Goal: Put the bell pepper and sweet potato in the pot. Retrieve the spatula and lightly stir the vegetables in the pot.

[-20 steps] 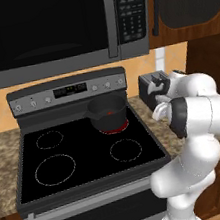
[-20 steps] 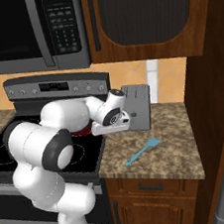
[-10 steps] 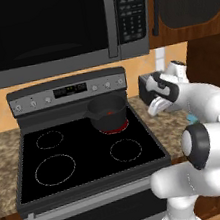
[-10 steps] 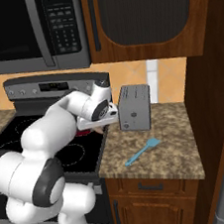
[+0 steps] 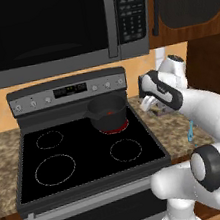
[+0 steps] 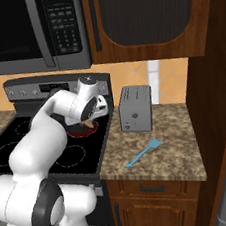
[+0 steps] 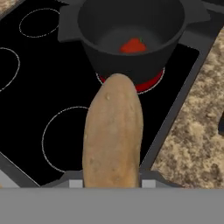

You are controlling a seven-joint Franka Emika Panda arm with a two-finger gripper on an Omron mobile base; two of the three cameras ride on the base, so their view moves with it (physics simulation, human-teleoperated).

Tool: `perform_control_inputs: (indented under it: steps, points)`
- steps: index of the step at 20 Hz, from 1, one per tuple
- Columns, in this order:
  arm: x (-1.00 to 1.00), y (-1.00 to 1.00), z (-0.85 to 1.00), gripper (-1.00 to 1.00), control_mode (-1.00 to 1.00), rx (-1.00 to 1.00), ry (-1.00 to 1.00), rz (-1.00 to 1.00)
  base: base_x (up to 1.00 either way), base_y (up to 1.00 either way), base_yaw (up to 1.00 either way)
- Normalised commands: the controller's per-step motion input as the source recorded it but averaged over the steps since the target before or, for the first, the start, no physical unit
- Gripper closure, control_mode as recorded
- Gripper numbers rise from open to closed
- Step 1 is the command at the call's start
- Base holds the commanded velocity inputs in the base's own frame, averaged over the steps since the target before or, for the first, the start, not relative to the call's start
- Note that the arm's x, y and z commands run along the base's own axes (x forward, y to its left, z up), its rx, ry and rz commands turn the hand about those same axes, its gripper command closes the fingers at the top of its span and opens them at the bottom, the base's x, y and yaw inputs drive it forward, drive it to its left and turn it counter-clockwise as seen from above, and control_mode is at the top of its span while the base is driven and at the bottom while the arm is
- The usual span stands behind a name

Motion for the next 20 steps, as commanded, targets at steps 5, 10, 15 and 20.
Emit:
perform_control_inputs:
  steps: [5, 10, 15, 20]
  points:
    - [0.13, 0.48, 0.24, 1.00, -1.00, 0.04, -0.13, 0.00, 0.00, 0.00, 0.00]
    - [0.34, 0.54, 0.10, 1.00, -1.00, 0.01, -0.07, 0.00, 0.00, 0.00, 0.00]
    - [0.64, 0.43, 0.01, 1.00, -1.00, 0.00, 0.00, 0.00, 0.00, 0.00, 0.00]
    - [0.59, 0.33, 0.00, 1.00, -1.00, 0.00, 0.00, -0.01, 0.00, 0.00, 0.00]
